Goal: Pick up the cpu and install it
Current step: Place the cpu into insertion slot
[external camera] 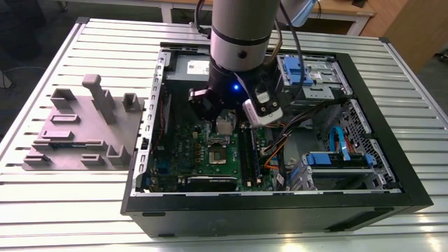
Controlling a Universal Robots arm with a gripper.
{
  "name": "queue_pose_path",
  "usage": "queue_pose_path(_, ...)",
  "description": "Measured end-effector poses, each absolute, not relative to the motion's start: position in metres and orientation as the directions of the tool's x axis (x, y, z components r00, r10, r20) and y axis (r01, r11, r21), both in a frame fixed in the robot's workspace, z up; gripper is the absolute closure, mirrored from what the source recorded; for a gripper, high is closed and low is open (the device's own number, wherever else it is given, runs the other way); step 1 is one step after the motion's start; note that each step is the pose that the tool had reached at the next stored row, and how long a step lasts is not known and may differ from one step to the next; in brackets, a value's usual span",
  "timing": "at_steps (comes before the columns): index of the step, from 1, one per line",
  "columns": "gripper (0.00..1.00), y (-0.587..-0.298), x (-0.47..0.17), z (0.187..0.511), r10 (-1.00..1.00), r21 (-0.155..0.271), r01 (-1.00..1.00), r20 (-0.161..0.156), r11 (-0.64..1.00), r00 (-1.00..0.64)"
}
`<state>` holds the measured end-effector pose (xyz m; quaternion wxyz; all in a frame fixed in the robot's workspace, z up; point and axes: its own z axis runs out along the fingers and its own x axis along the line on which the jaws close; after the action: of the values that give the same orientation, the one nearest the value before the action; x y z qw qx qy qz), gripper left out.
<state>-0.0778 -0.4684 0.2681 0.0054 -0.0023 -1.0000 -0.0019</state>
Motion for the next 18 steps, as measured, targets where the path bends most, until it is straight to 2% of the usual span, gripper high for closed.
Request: queue_pose_path(18, 0.53, -0.468, -0.078, 0.253, 0.005, 0.004, 0.005, 0.011, 1.0, -1.0)
